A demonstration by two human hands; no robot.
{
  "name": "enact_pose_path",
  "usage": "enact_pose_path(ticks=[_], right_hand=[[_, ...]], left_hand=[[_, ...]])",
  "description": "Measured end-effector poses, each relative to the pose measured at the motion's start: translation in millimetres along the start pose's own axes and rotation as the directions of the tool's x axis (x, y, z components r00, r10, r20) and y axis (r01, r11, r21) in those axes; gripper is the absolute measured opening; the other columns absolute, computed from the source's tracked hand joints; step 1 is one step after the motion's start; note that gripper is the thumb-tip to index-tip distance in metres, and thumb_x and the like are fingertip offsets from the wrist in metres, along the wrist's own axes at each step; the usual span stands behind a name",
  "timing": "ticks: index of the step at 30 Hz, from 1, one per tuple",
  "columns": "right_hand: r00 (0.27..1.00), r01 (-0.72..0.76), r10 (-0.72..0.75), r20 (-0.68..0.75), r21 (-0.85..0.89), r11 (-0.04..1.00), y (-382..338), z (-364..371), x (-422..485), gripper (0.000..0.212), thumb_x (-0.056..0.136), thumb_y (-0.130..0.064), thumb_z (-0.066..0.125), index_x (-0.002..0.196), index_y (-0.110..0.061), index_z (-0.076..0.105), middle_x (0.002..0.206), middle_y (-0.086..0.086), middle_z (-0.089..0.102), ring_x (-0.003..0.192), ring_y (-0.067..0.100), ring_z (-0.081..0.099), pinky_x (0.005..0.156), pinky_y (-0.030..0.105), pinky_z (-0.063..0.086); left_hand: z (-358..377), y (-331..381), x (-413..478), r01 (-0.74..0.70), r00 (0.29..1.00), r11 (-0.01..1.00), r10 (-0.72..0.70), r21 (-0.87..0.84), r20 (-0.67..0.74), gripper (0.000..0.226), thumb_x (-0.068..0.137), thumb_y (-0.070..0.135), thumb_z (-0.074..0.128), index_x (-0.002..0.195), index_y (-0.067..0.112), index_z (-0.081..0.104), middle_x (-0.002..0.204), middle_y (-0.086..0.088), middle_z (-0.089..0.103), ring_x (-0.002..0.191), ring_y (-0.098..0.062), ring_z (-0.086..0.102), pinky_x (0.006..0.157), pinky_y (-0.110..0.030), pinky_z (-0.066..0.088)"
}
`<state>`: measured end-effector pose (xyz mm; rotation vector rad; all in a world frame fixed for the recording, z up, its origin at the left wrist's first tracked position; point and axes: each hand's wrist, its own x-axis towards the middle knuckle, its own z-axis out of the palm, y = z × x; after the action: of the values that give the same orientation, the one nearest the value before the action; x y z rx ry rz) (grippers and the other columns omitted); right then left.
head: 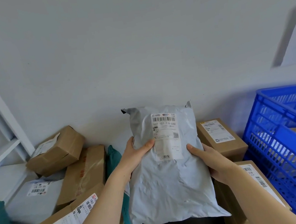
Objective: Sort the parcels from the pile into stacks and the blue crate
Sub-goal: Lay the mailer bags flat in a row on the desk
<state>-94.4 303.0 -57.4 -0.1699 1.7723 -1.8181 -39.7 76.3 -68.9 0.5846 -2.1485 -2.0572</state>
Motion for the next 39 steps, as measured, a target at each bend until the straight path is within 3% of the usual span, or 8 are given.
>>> enact_pose_path(ticks=[5, 8, 11, 16, 21, 26, 32, 39], right_hand=[[0.997, -0.063, 0.057, 0.048, 0.136, 0.989, -2, -13, -2, 0.055, 0.08, -0.063, 0.051, 0.112, -0.022, 0.069, 0.112, 0.004, 0.072, 0.11, 0.021, 0.063, 0.089, 0.035, 0.047], [0.991, -0.049, 0.038, 0.125, 0.087, 0.995, 1, -15, -5, 0.038, 0.087, -0.045, 0.058, 0.121, -0.029, 0.061, 0.109, -0.002, 0.073, 0.102, 0.019, 0.069, 0.083, 0.032, 0.05], [0.986, 0.033, -0.031, 0.166, -0.013, 0.999, 4, -13, -1, 0.062, 0.08, -0.018, 0.073, 0.129, -0.048, 0.05, 0.112, -0.008, 0.071, 0.1, 0.019, 0.07, 0.083, 0.034, 0.054], [0.991, 0.105, -0.1, 0.086, -0.052, 0.993, 1, -9, -1, 0.074, 0.081, -0.008, 0.072, 0.134, -0.047, 0.039, 0.106, -0.005, 0.068, 0.094, 0.02, 0.069, 0.071, 0.028, 0.055], [0.984, 0.015, -0.019, 0.176, 0.027, 1.0, -5, -18, 0, 0.06, 0.088, -0.03, 0.063, 0.143, -0.039, 0.04, 0.124, -0.012, 0.064, 0.119, 0.018, 0.057, 0.104, 0.043, 0.044], [0.982, 0.063, -0.06, 0.178, -0.013, 0.998, -8, -16, 7, 0.077, 0.087, -0.006, 0.066, 0.149, -0.031, 0.028, 0.135, -0.002, 0.051, 0.118, 0.02, 0.058, 0.1, 0.041, 0.048], [0.963, -0.036, 0.038, 0.267, -0.011, 0.999, 1, -4, 13, 0.087, 0.063, -0.035, 0.089, 0.136, -0.041, 0.042, 0.129, -0.007, 0.061, 0.12, 0.023, 0.056, 0.098, 0.049, 0.048], [0.973, 0.033, -0.052, 0.227, 0.085, 0.996, 4, -5, 12, 0.076, 0.075, 0.005, 0.074, 0.128, -0.041, 0.045, 0.124, -0.005, 0.059, 0.114, 0.021, 0.057, 0.084, 0.034, 0.051]], left_hand=[[-5, -5, 2, 0.08, 0.988, 0.99, -0.095, -0.12, -0.125, 0.093, 0.067, 0.062, 0.073, 0.141, 0.017, 0.038, 0.113, -0.002, 0.063, 0.096, -0.019, 0.065, 0.078, -0.033, 0.053], [1, -8, 3, 0.106, 0.982, 0.993, -0.114, -0.06, -0.151, 0.065, 0.08, 0.059, 0.065, 0.127, 0.017, 0.051, 0.112, -0.003, 0.063, 0.095, -0.018, 0.063, 0.079, -0.033, 0.052], [10, -8, 1, 0.085, 0.982, 0.996, -0.079, 0.029, -0.169, 0.034, 0.093, 0.053, 0.051, 0.095, 0.02, 0.058, 0.095, 0.001, 0.062, 0.081, -0.011, 0.058, 0.065, -0.023, 0.045], [20, -7, 0, 0.114, 0.986, 0.993, -0.111, 0.025, -0.125, 0.051, 0.092, 0.064, 0.034, 0.109, 0.022, 0.057, 0.106, -0.001, 0.061, 0.087, -0.013, 0.056, 0.081, -0.03, 0.043], [16, -21, 5, 0.179, 0.983, 0.959, -0.18, -0.22, 0.015, 0.11, 0.046, 0.084, 0.066, 0.135, 0.022, 0.049, 0.12, -0.004, 0.065, 0.111, -0.024, 0.06, 0.106, -0.044, 0.041], [11, -32, 5, 0.219, 0.975, 0.914, -0.191, -0.342, 0.114, 0.106, 0.047, 0.087, 0.067, 0.136, 0.032, 0.051, 0.129, 0.001, 0.061, 0.121, -0.023, 0.055, 0.11, -0.048, 0.036], [21, -25, -1, 0.182, 0.966, 0.928, -0.107, -0.324, 0.234, 0.063, 0.081, 0.074, 0.046, 0.129, 0.034, 0.057, 0.126, 0.004, 0.065, 0.122, -0.018, 0.055, 0.112, -0.041, 0.034], [29, -3, -4, 0.106, 0.981, 0.99, -0.089, -0.094, 0.172, 0.073, 0.069, 0.076, 0.051, 0.131, 0.037, 0.051, 0.129, 0.012, 0.059, 0.113, -0.008, 0.055, 0.106, -0.035, 0.039]])
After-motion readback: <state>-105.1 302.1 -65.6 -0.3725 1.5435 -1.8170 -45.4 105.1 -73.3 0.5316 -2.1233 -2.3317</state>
